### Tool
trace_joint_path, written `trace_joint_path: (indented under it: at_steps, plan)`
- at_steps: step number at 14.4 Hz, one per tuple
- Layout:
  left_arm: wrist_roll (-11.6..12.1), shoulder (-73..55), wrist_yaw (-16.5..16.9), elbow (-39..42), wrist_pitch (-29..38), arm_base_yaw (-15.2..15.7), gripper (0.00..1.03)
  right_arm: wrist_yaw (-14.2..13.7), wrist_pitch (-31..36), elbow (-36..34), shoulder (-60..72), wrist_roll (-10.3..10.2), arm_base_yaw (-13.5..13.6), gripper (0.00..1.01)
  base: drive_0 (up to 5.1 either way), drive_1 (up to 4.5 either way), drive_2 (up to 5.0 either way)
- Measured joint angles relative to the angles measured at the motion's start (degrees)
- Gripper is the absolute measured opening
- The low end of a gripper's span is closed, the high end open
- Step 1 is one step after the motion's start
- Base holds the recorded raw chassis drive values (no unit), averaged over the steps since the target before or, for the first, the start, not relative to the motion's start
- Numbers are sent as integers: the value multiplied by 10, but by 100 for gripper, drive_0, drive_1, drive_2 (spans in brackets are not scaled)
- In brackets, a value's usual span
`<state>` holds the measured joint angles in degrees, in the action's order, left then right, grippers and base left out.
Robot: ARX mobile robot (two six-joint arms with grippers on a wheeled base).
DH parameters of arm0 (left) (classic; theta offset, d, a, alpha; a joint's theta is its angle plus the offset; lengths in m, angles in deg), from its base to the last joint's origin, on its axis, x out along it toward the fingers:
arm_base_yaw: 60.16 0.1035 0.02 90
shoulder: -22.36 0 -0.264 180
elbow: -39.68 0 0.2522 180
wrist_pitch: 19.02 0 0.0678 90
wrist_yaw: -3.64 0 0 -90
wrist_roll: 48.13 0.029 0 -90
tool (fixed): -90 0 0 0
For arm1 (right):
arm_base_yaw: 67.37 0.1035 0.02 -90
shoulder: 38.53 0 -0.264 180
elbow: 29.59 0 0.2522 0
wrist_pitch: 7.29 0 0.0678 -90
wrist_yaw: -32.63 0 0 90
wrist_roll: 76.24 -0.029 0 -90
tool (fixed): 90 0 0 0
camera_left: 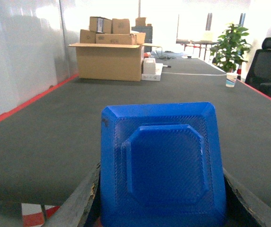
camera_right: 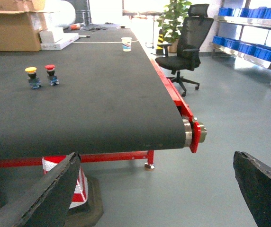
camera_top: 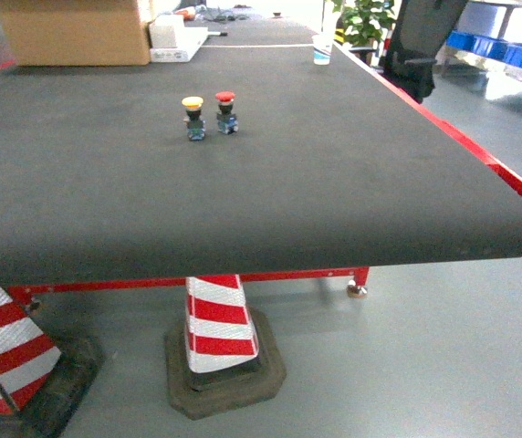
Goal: Pick blue part to blue bin on bottom shelf
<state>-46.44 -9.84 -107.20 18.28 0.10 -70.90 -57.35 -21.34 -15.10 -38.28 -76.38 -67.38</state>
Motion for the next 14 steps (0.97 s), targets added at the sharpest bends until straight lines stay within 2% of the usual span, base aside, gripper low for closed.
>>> trace_joint_path:
  at_steps: [14]
  plan:
    - [0,0,0,0,0,0,44,0,0,0,0,0,0,98,-158,-158,-158]
